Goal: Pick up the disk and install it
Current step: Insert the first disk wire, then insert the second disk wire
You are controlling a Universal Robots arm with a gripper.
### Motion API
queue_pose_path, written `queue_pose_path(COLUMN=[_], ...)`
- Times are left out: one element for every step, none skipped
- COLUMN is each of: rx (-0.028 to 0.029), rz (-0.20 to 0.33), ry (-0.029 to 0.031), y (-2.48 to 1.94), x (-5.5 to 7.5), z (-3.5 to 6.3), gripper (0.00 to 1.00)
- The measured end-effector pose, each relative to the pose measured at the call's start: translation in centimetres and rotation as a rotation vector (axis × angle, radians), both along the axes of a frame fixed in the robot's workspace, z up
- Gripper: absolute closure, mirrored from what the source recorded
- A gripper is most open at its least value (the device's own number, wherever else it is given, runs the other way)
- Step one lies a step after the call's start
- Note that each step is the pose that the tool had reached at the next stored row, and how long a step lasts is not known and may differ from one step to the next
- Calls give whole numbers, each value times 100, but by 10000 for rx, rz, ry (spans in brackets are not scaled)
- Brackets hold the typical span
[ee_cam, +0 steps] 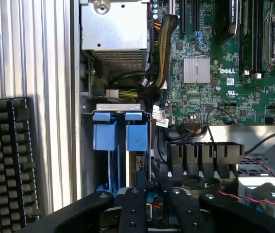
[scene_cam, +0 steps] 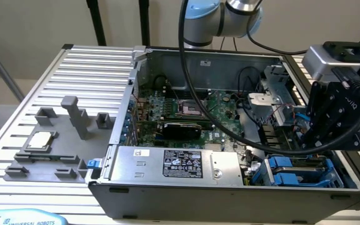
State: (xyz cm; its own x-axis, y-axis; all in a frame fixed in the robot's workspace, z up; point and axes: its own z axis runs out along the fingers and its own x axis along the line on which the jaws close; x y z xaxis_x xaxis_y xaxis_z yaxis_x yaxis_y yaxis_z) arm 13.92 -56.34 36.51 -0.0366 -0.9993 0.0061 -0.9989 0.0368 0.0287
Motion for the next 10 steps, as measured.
queue_pose_path(rx=[-4,-5,-8,-8,-9,-10,-10,-8,-8,-7], rz=[0,0,0,0,0,0,0,-1,-1,0], ry=[0,0,0,0,0,0,0,0,-4,-20], y=[0,1,1,2,2,2,3,3,2,2], x=[0,0,0,0,0,0,0,-7,-31,-66], z=[-5,-10,-13,-18,-20,-21,-22,-24,-24,-25], gripper=[75,75,78,78,84,84,84,84,84,84])
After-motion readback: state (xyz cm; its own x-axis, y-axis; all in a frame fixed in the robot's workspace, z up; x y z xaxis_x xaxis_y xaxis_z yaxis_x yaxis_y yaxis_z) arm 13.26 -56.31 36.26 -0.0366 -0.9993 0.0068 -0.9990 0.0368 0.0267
